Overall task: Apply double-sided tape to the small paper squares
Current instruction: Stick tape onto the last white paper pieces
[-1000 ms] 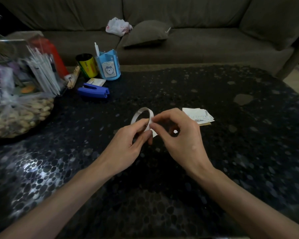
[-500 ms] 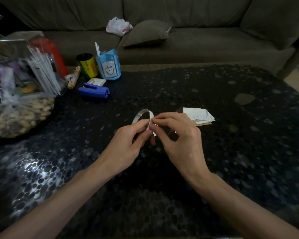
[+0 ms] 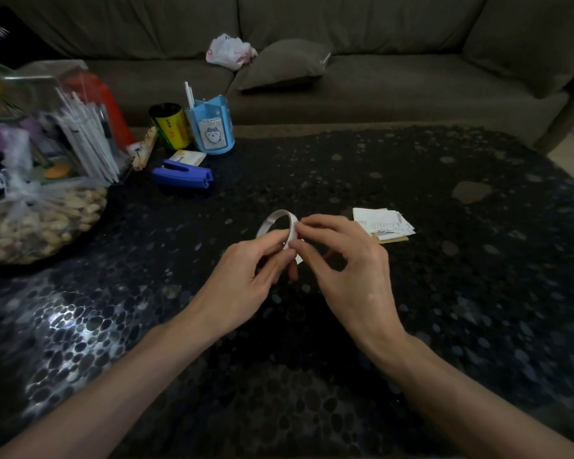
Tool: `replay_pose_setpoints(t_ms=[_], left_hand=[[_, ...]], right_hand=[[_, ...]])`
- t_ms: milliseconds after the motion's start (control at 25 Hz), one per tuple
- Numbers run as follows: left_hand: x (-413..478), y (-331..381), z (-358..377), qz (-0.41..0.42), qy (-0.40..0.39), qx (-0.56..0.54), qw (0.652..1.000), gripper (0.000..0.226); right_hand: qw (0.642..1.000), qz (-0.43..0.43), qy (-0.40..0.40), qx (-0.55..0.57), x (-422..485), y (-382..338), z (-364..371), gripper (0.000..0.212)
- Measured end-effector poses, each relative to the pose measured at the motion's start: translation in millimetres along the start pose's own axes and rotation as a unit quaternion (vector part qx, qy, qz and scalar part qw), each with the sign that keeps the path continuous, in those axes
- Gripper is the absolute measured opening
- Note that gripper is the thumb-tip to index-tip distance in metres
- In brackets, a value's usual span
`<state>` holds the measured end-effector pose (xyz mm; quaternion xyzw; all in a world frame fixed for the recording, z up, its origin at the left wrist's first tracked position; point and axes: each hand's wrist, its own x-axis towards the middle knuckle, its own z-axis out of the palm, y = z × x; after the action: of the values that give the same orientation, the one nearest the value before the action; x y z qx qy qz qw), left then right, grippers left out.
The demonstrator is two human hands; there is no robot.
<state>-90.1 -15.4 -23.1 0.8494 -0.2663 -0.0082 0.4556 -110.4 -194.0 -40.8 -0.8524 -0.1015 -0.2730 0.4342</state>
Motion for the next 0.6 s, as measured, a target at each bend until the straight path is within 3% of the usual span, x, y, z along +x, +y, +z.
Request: replay_pose_setpoints(t_ms=[200,440,600], left_hand=[[-0.4,-0.2,-0.3,-0.004,0.007,0.006,1.000,0.019],[1.0,0.5,0.4,-0.005,0.014,0.014,1.000,0.019],[4.5,-0.4,0.1,-0.019,0.041,-0.012,0.999,0.022]], right_hand=[[1.000,-0.010,0.015,-0.001,-0.4,-0.2,-1.0,0.016],[0.985,0.109,-0.029,0.127,5.9,-3.3,-3.5,0.012],[0.975,0.136,-0.032,0.174,7.9,-5.3,-2.1,0.009]])
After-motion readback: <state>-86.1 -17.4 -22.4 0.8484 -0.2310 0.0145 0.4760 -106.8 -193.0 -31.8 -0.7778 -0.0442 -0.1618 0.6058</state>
